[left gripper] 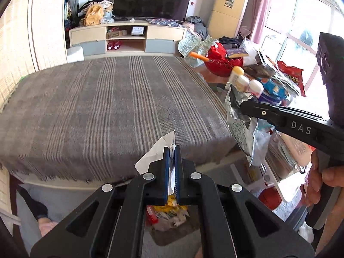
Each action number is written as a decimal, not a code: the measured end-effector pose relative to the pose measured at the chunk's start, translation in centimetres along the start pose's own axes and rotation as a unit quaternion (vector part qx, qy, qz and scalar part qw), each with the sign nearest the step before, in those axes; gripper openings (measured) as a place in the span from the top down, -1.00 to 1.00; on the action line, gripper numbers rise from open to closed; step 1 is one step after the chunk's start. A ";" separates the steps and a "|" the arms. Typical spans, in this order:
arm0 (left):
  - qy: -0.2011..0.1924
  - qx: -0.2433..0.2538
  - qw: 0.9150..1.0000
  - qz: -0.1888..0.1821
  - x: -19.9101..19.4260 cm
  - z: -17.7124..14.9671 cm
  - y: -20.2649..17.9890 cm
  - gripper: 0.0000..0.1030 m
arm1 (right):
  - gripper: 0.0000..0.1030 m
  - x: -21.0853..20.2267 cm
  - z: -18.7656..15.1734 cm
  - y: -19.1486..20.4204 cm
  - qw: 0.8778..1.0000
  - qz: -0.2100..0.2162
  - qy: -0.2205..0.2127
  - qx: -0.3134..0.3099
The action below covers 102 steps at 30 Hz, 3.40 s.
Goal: Collect trash
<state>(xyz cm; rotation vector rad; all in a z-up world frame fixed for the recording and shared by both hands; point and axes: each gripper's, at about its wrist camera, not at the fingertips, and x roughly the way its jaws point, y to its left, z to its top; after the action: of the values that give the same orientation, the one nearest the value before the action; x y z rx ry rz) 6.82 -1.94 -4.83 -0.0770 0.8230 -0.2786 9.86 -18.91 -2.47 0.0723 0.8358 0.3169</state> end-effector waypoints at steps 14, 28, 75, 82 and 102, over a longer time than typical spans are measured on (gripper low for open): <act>0.086 -0.040 0.995 -0.037 6.8 -11.1 0.5 0.93 | 0.88 5.8 -10.9 -0.9 0.996 0.028 0.085 0.030; 0.174 -0.064 0.981 -0.060 15.0 -16.8 2.5 0.94 | 0.88 15.3 -16.6 -2.1 0.979 0.051 0.183 0.072; -0.083 0.014 0.996 0.006 -1.7 -2.9 0.2 -0.84 | -0.94 -1.7 -7.2 -3.6 0.993 -0.048 -0.092 0.054; -0.217 0.063 0.974 0.014 -7.3 -1.5 -2.4 -0.84 | -0.94 -8.0 -6.2 -2.4 0.965 -0.089 -0.247 0.023; -0.222 0.017 0.973 0.063 -8.7 -4.1 -2.0 -0.84 | -0.94 -9.2 -8.6 -0.9 0.957 -0.146 -0.250 0.039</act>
<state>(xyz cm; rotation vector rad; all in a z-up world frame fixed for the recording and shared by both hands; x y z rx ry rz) -2.21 -1.34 -1.03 -0.0521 0.3749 -0.1452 -2.06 -23.06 -1.77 0.0964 0.3471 -0.0189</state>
